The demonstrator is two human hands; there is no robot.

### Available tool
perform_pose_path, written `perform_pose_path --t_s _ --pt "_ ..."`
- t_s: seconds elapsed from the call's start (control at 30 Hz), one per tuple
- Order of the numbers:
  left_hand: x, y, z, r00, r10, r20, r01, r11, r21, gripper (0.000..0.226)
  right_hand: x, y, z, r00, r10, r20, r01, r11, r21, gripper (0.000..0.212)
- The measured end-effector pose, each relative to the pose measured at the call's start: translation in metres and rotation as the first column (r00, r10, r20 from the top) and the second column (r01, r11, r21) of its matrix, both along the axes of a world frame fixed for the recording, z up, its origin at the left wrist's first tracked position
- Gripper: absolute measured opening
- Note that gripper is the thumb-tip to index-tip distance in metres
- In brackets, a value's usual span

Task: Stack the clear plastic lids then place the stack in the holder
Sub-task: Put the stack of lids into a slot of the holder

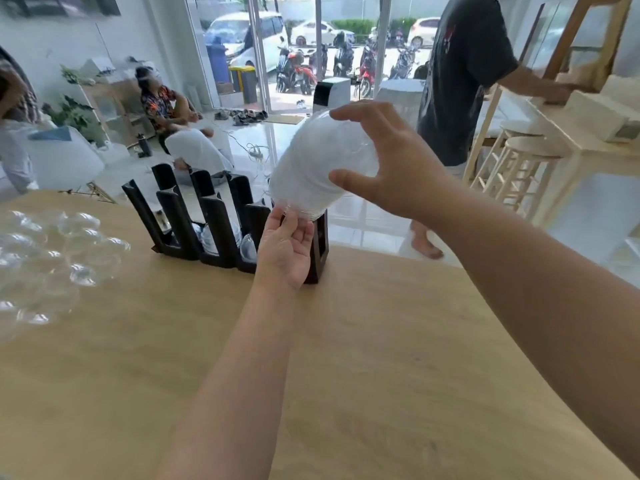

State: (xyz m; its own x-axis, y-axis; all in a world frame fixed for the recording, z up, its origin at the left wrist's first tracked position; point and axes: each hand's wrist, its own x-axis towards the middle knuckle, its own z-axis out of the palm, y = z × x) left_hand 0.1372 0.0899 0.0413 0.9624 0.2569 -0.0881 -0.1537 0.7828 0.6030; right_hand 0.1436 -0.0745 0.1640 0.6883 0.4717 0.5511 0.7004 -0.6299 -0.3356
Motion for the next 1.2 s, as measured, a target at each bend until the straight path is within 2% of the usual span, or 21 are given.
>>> perform_pose_path --t_s 0.17,0.37,0.53,0.77,0.9,1.2 --pt "0.035 0.021 -0.002 0.988 0.07 -0.138 -0.048 0.987 0.156 0.018 0.036 0.037 -0.005 1.0 0.016 -0.002 -0.016 0.999 -0.033 0.061" --pt "0.062 0.029 -0.008 0.981 0.126 -0.147 -0.103 0.982 0.159 0.019 0.057 0.055 -0.005 1.0 -0.021 0.017 0.022 0.995 -0.097 0.06" --pt "0.074 0.035 -0.015 0.981 0.045 -0.191 -0.011 0.985 0.175 0.014 0.072 0.062 -0.009 0.999 -0.043 -0.016 0.041 0.996 -0.084 0.061" --pt "0.092 0.044 -0.036 0.972 -0.013 -0.235 0.046 0.99 0.135 0.014 0.088 0.067 -0.018 0.997 -0.061 -0.051 0.055 0.992 -0.111 0.061" --pt "0.103 0.045 -0.048 0.977 -0.068 -0.201 0.084 0.994 0.074 0.013 0.098 0.078 -0.017 0.995 -0.067 -0.07 0.059 0.992 -0.111 0.061" --pt "0.116 0.042 -0.064 0.955 -0.047 -0.292 0.016 0.994 -0.109 0.017 0.132 0.105 -0.015 0.981 -0.105 -0.16 0.058 0.96 -0.274 0.063"
